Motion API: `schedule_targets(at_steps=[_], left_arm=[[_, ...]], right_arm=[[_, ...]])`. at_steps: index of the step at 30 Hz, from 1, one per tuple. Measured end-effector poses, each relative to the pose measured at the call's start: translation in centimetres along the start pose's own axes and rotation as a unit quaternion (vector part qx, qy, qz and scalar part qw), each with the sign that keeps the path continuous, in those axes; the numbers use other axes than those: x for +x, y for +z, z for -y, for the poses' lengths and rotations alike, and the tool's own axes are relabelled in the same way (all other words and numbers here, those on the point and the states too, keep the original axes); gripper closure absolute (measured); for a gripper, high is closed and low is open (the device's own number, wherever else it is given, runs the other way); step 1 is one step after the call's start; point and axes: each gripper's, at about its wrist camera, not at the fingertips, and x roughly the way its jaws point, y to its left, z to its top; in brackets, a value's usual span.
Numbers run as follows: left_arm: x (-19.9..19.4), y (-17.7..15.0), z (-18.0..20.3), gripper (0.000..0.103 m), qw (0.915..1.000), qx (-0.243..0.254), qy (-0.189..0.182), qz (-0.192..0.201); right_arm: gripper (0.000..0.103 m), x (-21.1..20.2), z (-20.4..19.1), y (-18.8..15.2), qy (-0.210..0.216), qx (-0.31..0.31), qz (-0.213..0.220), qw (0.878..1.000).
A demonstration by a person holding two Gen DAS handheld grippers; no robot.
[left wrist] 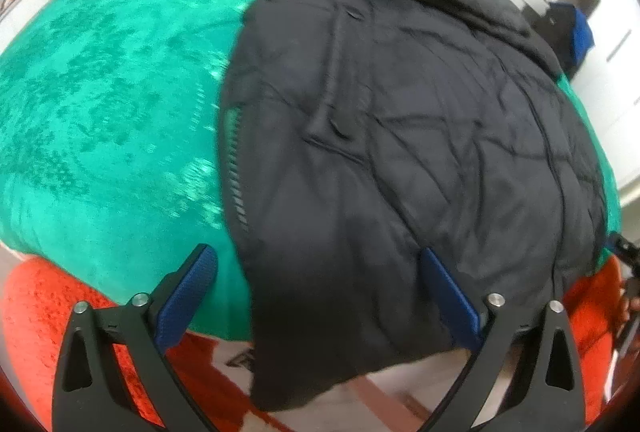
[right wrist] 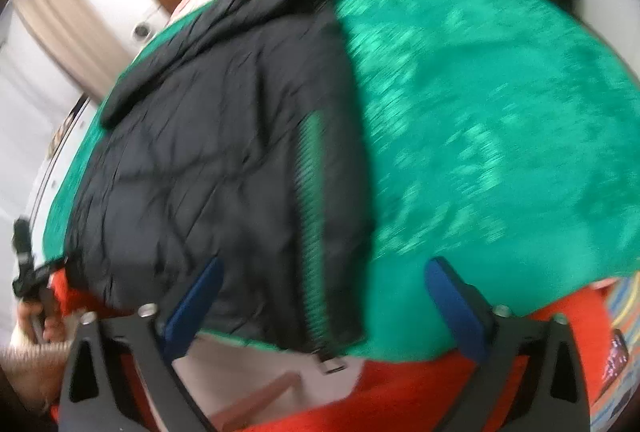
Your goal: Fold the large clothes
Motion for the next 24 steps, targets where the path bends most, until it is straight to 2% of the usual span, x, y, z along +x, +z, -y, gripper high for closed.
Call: schedule_targets(at_steps=[2, 3, 4, 5, 6, 7, 10, 13, 15, 16, 18, 20, 22, 24], left_arm=[[0.2, -0.3, 0.8, 0.032, 0.9996, 0.02, -0.001, -0.019], [0.1, -0.5, 1.0, 0.046, 0.9993, 0.031, 0.008, -0.02], [-0.1, -0.6, 1.2, 0.055, 0.999, 0.038, 0.013, -0.02], [-0.5, -0.8, 1.4, 0.072, 0.9986, 0.046, 0.016, -0.021], [-1.0, -0.8, 1.3, 0.08, 0.9985, 0.049, 0.016, -0.021], [-1.7, -1.0, 1.3, 0.083, 0.9984, 0.052, 0.012, -0.02], [-3.5, -2.0, 1.1, 0.085, 0.9976, 0.063, 0.002, -0.029], [-4.7, -4.5, 0.9, 0.086, 0.9956, 0.068, -0.003, -0.064], [-5.7, -5.8, 0.7, 0.087, 0.9946, 0.061, -0.011, -0.083], [-6.7, -6.0, 0.3, 0.087, 0.9949, 0.046, -0.024, -0.086], [-9.4, -4.9, -0.5, 0.087, 0.9953, 0.012, -0.067, -0.069], [-12.8, -2.0, -0.9, 0.088, 0.9946, -0.002, -0.1, -0.028], [-15.4, 1.4, -0.6, 0.088, 0.9938, 0.01, -0.109, 0.021], [-17.4, 6.1, 0.1, 0.088, 0.9903, 0.03, -0.116, 0.07]], right_arm=[[0.039, 1.4, -0.8, -0.1, 0.017, -0.017, -0.039, 0.999], [0.046, 2.0, -1.3, -0.2, 0.009, -0.03, -0.058, 0.998], [0.065, 2.1, -1.8, -0.3, -0.015, -0.048, -0.063, 0.997], [0.076, 2.0, -1.9, -0.3, -0.019, -0.056, -0.065, 0.996], [0.079, 1.3, -2.1, -0.2, -0.011, -0.061, -0.065, 0.996], [0.083, 0.8, -2.3, -0.2, -0.006, -0.063, -0.065, 0.996], [0.084, -2.1, -2.8, -0.7, -0.002, -0.082, -0.067, 0.994], [0.084, -4.0, -2.5, -2.7, 0.012, -0.079, -0.106, 0.991], [0.085, -4.8, -2.0, -4.5, 0.041, -0.046, -0.137, 0.989], [0.085, -5.1, -1.6, -4.6, 0.057, -0.027, -0.139, 0.988], [0.086, -7.0, -0.6, -3.6, 0.117, 0.033, -0.116, 0.986], [0.086, -9.5, -0.4, -0.3, 0.175, 0.063, -0.065, 0.98], [0.086, -11.3, -0.7, 3.3, 0.21, 0.056, -0.022, 0.976], [0.086, -12.7, -1.8, 8.8, 0.234, 0.033, 0.03, 0.971]])
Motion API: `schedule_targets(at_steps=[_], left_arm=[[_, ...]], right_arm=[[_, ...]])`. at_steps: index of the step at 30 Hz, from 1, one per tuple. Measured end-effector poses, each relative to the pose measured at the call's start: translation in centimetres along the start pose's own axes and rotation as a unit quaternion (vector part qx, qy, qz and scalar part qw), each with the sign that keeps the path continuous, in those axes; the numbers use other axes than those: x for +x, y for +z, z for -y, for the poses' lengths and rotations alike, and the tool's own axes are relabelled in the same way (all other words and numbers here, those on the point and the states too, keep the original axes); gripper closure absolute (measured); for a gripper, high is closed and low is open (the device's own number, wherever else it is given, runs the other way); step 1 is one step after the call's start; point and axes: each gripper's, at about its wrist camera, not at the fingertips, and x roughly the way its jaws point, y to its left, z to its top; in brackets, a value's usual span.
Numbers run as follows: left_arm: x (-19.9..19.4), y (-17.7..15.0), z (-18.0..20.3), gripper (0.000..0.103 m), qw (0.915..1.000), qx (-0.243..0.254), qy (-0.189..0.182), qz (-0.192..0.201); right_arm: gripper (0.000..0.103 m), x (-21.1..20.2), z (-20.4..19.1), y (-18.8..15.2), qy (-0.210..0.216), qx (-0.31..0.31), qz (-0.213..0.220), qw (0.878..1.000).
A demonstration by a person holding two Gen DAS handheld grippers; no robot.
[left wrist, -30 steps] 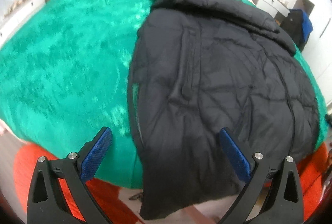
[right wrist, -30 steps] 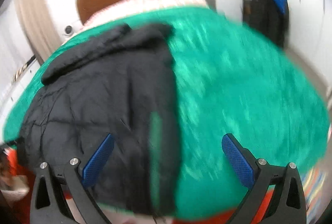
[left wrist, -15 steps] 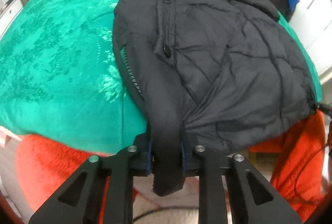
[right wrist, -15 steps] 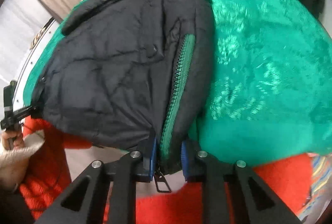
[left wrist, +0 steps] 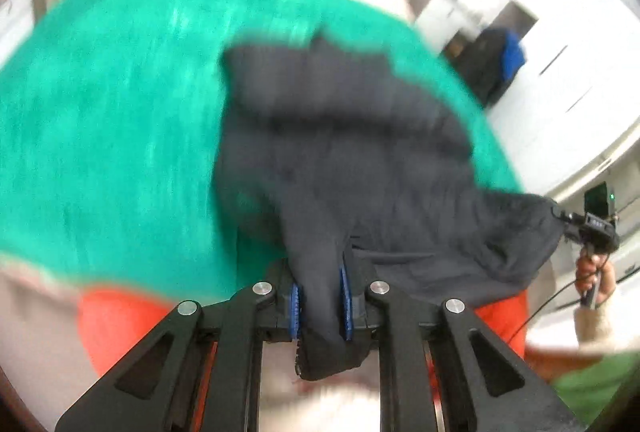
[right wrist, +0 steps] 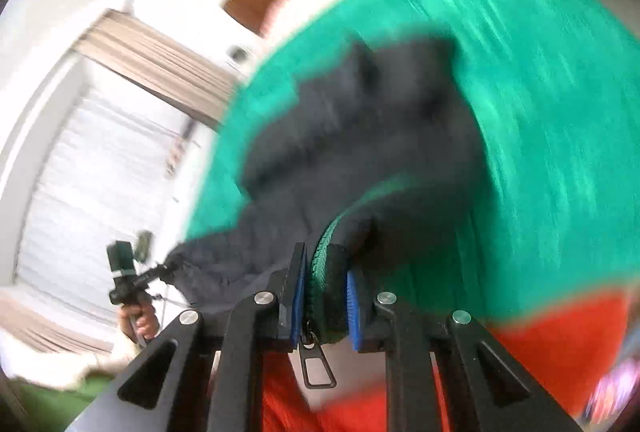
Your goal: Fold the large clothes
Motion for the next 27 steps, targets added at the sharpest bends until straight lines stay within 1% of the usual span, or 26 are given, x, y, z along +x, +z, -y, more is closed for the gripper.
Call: schedule_targets(at_steps=[1, 2, 3, 4, 5, 6, 7, 8, 9, 10, 11, 12, 13, 14, 15, 16, 17, 18, 20, 21, 22, 23, 24, 25, 26, 27], left_arm=[[-0.1, 2.6, 0.5, 0.088, 0.9996, 0.013, 0.003, 0.023], [0.1, 5.7, 1.2, 0.088, 0.9982, 0.029, 0.01, 0.051], [0.9, 9.2, 1.9, 0.085, 0.9959, 0.036, 0.017, 0.081], [1.4, 11.2, 2.2, 0.08, 0.9942, 0.036, 0.023, 0.099], [2.5, 13.9, 2.8, 0.066, 0.9914, 0.038, 0.032, 0.121], [3.5, 16.7, 3.0, 0.031, 0.9889, 0.04, 0.047, 0.135], [4.7, 18.8, 3.2, 0.011, 0.9853, 0.038, 0.071, 0.151], [6.0, 21.0, 3.6, 0.002, 0.9768, 0.036, 0.105, 0.183], [6.6, 21.7, 3.9, 0.001, 0.9732, 0.038, 0.116, 0.195], [8.0, 22.5, 4.1, 0.001, 0.9709, 0.039, 0.13, 0.198], [9.6, 23.2, 4.3, 0.001, 0.9708, 0.036, 0.139, 0.192], [10.6, 23.1, 4.5, 0.001, 0.9718, 0.034, 0.138, 0.188], [11.8, 22.8, 4.4, 0.001, 0.9742, 0.034, 0.13, 0.182], [13.8, 22.2, 4.9, 0.001, 0.9774, 0.044, 0.117, 0.17], [15.1, 21.6, 5.2, 0.001, 0.9783, 0.053, 0.116, 0.163], [16.9, 21.3, 5.8, 0.001, 0.9787, 0.069, 0.119, 0.153], [19.1, 20.7, 6.2, 0.001, 0.978, 0.088, 0.127, 0.14], [21.1, 20.5, 6.4, 0.001, 0.977, 0.101, 0.136, 0.129], [24.3, 19.9, 7.4, 0.001, 0.9724, 0.129, 0.157, 0.115], [25.7, 19.8, 7.8, 0.001, 0.9678, 0.144, 0.172, 0.114], [27.1, 20.2, 8.2, 0.001, 0.9623, 0.159, 0.188, 0.116], [28.4, 20.2, 8.2, 0.001, 0.958, 0.169, 0.203, 0.113], [29.4, 20.1, 7.7, 0.0, 0.9568, 0.171, 0.21, 0.106], [30.5, 20.0, 6.9, 0.0, 0.9596, 0.165, 0.208, 0.094], [31.8, 20.1, 5.6, 0.0, 0.9714, 0.138, 0.175, 0.084], [31.6, 20.4, 4.8, 0.0, 0.978, 0.118, 0.147, 0.088]], right_arm=[[0.086, 0.2, -0.7, 2.4, 0.007, -0.015, 0.017, 1.0], [0.086, 0.9, -1.6, 6.2, 0.007, -0.04, 0.042, 0.998], [0.086, 1.7, -2.0, 9.0, 0.001, -0.051, 0.062, 0.997], [0.085, 2.3, -2.0, 10.9, -0.002, -0.054, 0.075, 0.996], [0.082, 3.4, -1.9, 13.5, -0.004, -0.061, 0.093, 0.994], [0.079, 5.1, -1.7, 16.4, -0.01, -0.069, 0.11, 0.991], [0.06, 6.7, -1.1, 18.9, -0.019, -0.07, 0.122, 0.99], [0.023, 7.6, -1.0, 19.8, -0.032, -0.069, 0.128, 0.989], [0.002, 8.8, -0.4, 21.1, -0.066, -0.065, 0.146, 0.985], [0.001, 9.6, 0.0, 21.4, -0.094, -0.064, 0.162, 0.98], [0.0, 9.9, 0.3, 21.2, -0.117, -0.067, 0.17, 0.976], [0.0, 10.8, 0.2, 20.9, -0.132, -0.074, 0.168, 0.974], [0.001, 11.7, -0.1, 20.6, -0.137, -0.085, 0.163, 0.973], [0.001, 12.9, -0.6, 19.7, -0.144, -0.105, 0.155, 0.972], [0.001, 14.8, -1.5, 18.9, -0.16, -0.14, 0.143, 0.967], [0.001, 15.8, -2.0, 18.3, -0.169, -0.161, 0.135, 0.963], [0.001, 17.6, -2.8, 18.1, -0.18, -0.193, 0.125, 0.956], [0.001, 19.6, -3.9, 17.5, -0.193, -0.228, 0.117, 0.947], [0.001, 22.5, -5.2, 16.9, -0.213, -0.278, 0.115, 0.93], [0.001, 24.1, -6.0, 16.7, -0.227, -0.308, 0.122, 0.916], [0.001, 25.2, -6.1, 16.6, -0.24, -0.324, 0.13, 0.906], [0.001, 27.0, -5.0, 17.1, -0.256, -0.33, 0.131, 0.899], [0.001, 29.2, -2.9, 17.9, -0.276, -0.313, 0.108, 0.902], [0.0, 31.4, 0.3, 18.7, -0.273, -0.268, 0.066, 0.922], [0.0, 32.1, 1.8, 18.7, -0.251, -0.237, 0.054, 0.937], [0.0, 31.8, 4.0, 18.6, -0.218, -0.2, 0.073, 0.952]])
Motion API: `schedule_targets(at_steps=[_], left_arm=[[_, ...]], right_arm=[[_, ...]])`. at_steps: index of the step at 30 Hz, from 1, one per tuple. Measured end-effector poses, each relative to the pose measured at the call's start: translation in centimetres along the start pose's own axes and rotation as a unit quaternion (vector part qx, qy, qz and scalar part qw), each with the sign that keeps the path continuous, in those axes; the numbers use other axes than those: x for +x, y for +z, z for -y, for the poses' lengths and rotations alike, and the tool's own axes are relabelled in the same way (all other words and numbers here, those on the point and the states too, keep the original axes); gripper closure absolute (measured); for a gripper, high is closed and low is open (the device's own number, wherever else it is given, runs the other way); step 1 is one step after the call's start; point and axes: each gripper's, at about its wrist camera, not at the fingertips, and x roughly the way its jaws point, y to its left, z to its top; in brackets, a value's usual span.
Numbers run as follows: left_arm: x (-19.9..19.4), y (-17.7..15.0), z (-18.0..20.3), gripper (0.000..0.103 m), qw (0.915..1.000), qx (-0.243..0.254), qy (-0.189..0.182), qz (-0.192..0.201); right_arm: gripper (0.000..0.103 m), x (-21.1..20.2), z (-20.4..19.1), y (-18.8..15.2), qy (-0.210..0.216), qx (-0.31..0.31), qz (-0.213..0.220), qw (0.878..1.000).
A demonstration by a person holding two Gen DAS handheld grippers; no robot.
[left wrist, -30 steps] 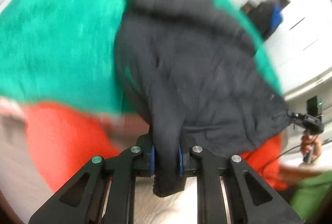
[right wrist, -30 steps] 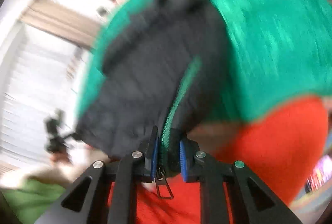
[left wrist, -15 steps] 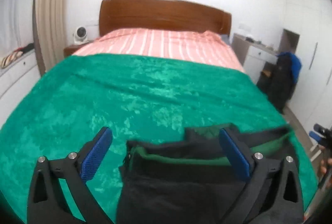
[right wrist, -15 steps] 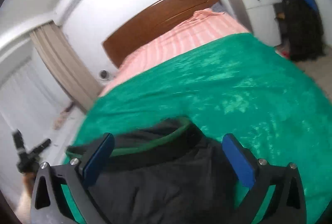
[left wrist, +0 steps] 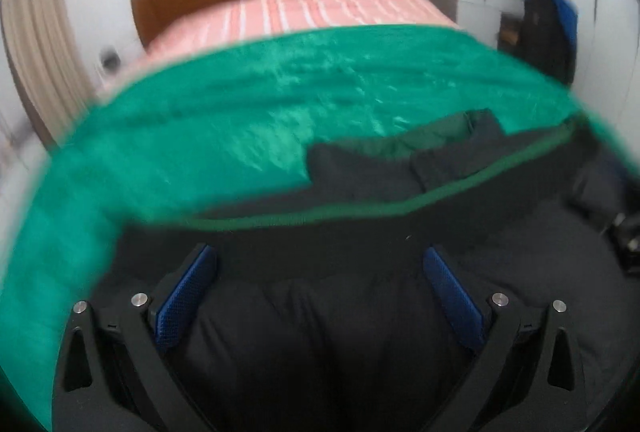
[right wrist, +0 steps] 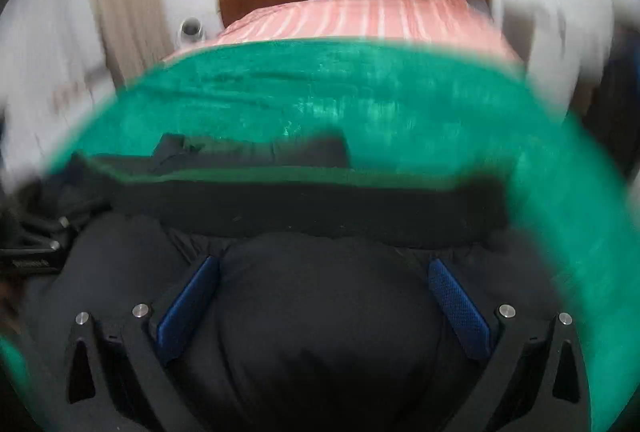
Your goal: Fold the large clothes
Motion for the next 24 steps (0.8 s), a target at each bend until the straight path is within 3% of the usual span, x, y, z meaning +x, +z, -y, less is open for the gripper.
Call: schedule_targets(at_steps=[2, 9, 24], left_arm=[[0.8, -0.4, -0.8, 0.0, 0.9981, -0.031, -0.048, 0.024], [2.8, -1.3, -1.1, 0.0, 0.9965, -0.038, -0.069, 0.028], [3.7, -1.4, -1.2, 0.0, 0.9969, -0.041, -0.065, 0.016]], right_arm=[[0.001, -0.1, 1.5, -1.1, 0.016, 0.027, 0.032, 0.999], [0.0, 0.6, 2.3, -2.3, 0.038, 0.055, 0.043, 0.997], [0.0, 1.7, 2.3, -2.1, 0.037, 0.058, 0.031, 0.997]])
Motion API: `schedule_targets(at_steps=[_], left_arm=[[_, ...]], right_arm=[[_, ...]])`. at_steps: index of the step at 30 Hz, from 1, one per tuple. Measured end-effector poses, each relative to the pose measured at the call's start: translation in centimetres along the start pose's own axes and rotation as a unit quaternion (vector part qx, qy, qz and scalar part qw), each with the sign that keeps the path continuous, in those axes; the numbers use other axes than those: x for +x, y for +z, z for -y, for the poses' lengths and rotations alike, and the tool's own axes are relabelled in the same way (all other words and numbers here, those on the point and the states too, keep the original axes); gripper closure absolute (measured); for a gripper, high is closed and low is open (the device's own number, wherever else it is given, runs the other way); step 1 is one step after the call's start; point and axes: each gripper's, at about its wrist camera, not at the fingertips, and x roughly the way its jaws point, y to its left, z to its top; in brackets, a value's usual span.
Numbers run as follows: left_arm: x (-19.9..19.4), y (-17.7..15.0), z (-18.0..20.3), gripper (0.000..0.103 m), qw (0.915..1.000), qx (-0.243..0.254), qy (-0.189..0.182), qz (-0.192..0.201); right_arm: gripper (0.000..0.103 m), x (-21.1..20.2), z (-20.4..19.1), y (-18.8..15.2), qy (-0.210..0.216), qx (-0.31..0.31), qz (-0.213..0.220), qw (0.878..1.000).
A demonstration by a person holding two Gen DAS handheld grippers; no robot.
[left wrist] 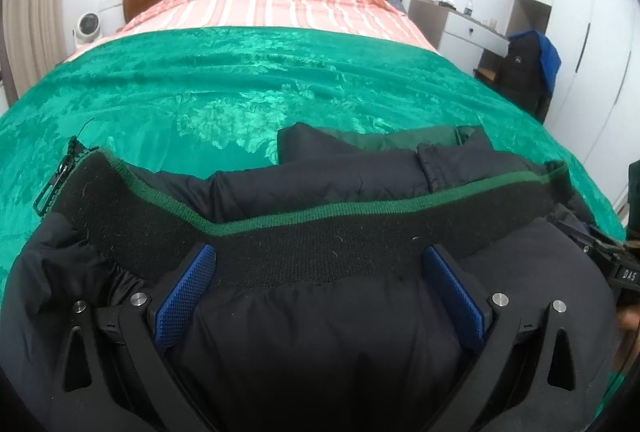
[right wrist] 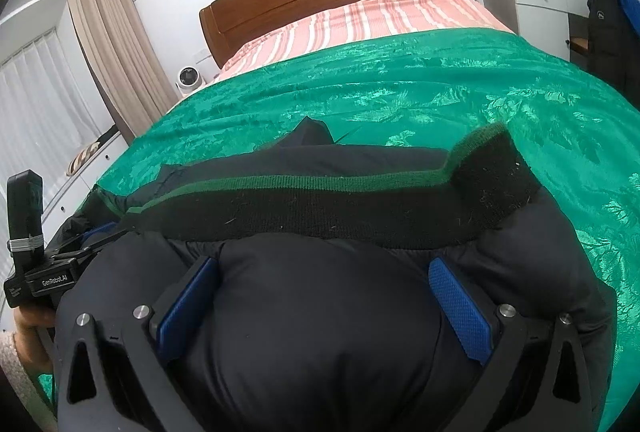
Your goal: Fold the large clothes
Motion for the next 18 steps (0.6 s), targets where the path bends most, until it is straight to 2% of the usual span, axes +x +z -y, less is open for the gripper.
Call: schedule_targets(at_steps=[7, 10, 12, 13, 15, 18], left_arm=[[0.1, -0.1, -0.1, 0.0, 1.0, -0.002, -0.001, -0.001], [-0.1, 0.0, 0.3, 0.0, 0.9999, 0.001, 0.014, -0.008], [-0.6, 0.4, 1.0, 0.0, 0.999, 0.012, 0.034, -0.027], [-1.3, 0.8, 1.4, 0.001, 0.9979, 0.019, 0.046, -0.043], [-3.0, 1.3, 1.7, 0.001, 0.9972, 0.023, 0.047, -0.052], [-6.7, 1.4, 1.1, 0.0, 0.9982, 0.029, 0.04, -0.032]], right_arm=[[0.0, 0.0, -0.1, 0.1, -0.002, 0.0, -0.001, 1.0], [0.0, 0.2, -0.1, 0.1, -0.004, -0.001, -0.003, 1.0], [0.0, 0.2, 0.0, 0.1, -0.005, -0.002, -0.006, 1.0], [0.0, 0.2, 0.0, 0.1, -0.006, -0.002, -0.007, 1.0], [0.0, 0.3, 0.1, 0.1, -0.006, 0.0, -0.007, 1.0], [0.0, 0.2, 0.2, 0.1, -0.004, 0.002, -0.006, 1.0]])
